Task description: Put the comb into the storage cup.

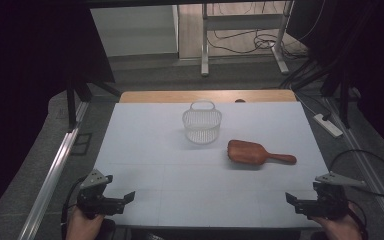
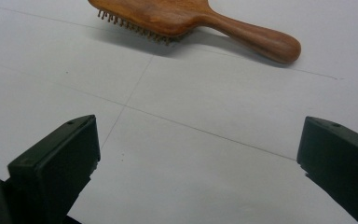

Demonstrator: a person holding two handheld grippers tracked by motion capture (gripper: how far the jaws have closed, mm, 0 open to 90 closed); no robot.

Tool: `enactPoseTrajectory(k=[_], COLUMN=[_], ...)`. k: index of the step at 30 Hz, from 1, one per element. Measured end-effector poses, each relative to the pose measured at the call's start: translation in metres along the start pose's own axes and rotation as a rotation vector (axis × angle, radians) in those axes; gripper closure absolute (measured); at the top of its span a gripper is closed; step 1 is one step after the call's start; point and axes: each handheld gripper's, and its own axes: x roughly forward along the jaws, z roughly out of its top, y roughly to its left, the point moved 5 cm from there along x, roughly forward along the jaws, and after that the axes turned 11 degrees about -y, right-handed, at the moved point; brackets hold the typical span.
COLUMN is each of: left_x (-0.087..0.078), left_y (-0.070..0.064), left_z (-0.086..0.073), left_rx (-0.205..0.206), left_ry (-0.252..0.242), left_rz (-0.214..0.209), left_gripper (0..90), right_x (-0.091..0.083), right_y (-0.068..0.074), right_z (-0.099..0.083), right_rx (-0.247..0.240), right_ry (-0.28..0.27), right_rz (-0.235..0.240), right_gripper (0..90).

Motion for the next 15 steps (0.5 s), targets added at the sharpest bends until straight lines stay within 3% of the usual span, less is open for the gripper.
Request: enactPoseTrajectory(k=[4, 15], left_x=[0.0004, -0.0019], left_y=[-0.0014, 0.0006], left_z=[-0.0006, -0.0014], left_rx=[0.013, -0.009], left_ry=[0.010, -0.003], left_rz=[0.004, -0.012], left_gripper=[0.2, 0.5], right_x=[0.0007, 0.0025], right_y=[-0.0002, 0.0012], right_z=[0.0002, 0.0008], right_rx=[-0.002, -0.007], right_ry=[0.000, 0.007], right_rz=[0.003, 0.006], right_gripper=[0.0, 0.0])
